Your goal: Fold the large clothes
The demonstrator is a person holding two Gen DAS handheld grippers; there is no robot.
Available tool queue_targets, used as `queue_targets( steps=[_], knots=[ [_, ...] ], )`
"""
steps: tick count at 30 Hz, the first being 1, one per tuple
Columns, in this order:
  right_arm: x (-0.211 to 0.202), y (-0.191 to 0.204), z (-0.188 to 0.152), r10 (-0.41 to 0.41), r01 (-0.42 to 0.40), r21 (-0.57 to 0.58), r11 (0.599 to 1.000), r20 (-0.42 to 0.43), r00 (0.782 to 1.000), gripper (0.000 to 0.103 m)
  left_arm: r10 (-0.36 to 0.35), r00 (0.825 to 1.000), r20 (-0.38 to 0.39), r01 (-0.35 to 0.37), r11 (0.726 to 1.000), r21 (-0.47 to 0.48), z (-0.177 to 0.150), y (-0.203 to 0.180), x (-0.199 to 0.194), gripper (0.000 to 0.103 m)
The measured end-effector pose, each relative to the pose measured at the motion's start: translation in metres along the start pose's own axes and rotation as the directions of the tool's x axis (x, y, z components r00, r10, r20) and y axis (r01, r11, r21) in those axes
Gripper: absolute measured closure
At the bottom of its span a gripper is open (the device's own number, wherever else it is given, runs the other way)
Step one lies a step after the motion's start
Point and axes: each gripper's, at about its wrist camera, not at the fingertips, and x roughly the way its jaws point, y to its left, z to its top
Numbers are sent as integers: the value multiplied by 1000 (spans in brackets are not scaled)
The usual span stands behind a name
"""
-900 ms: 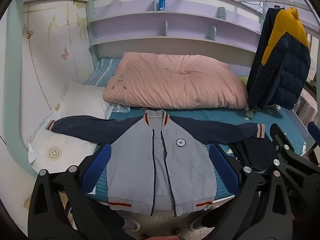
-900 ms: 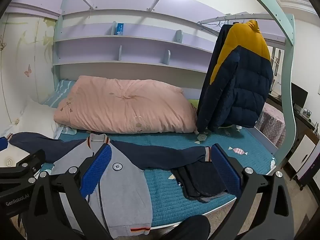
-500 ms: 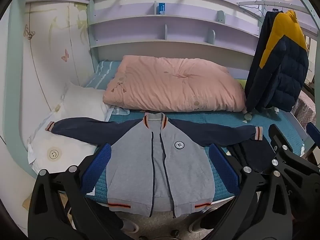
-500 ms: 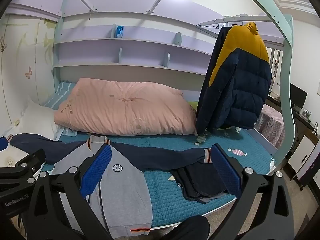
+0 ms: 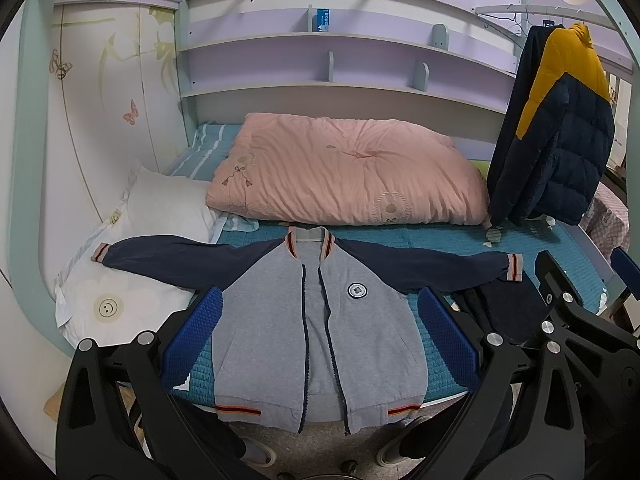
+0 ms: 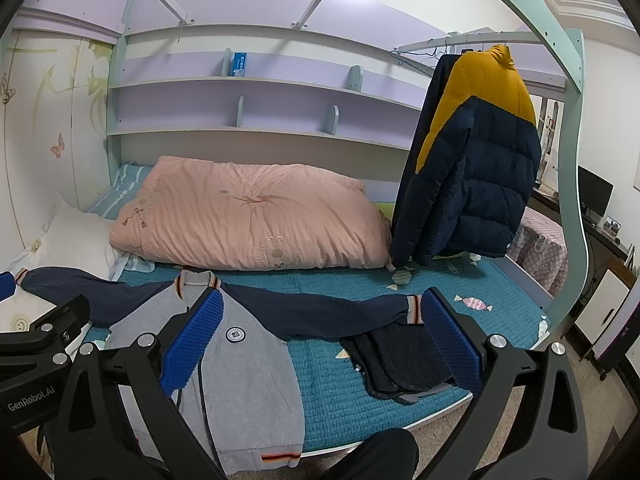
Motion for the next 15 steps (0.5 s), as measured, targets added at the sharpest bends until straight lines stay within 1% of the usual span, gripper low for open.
queue_targets(
  steps=[4, 15],
  knots=[
    [-9, 0, 0, -3, 3, 1, 1000, 5, 1000, 7, -1, 1000, 3, 1, 1000, -1, 0, -1, -2, 5],
    [-9, -2, -1, -3, 3, 2, 1000, 5, 1000, 7, -2, 1000, 4, 2, 1000, -2, -1, -5, -4, 5]
  ],
)
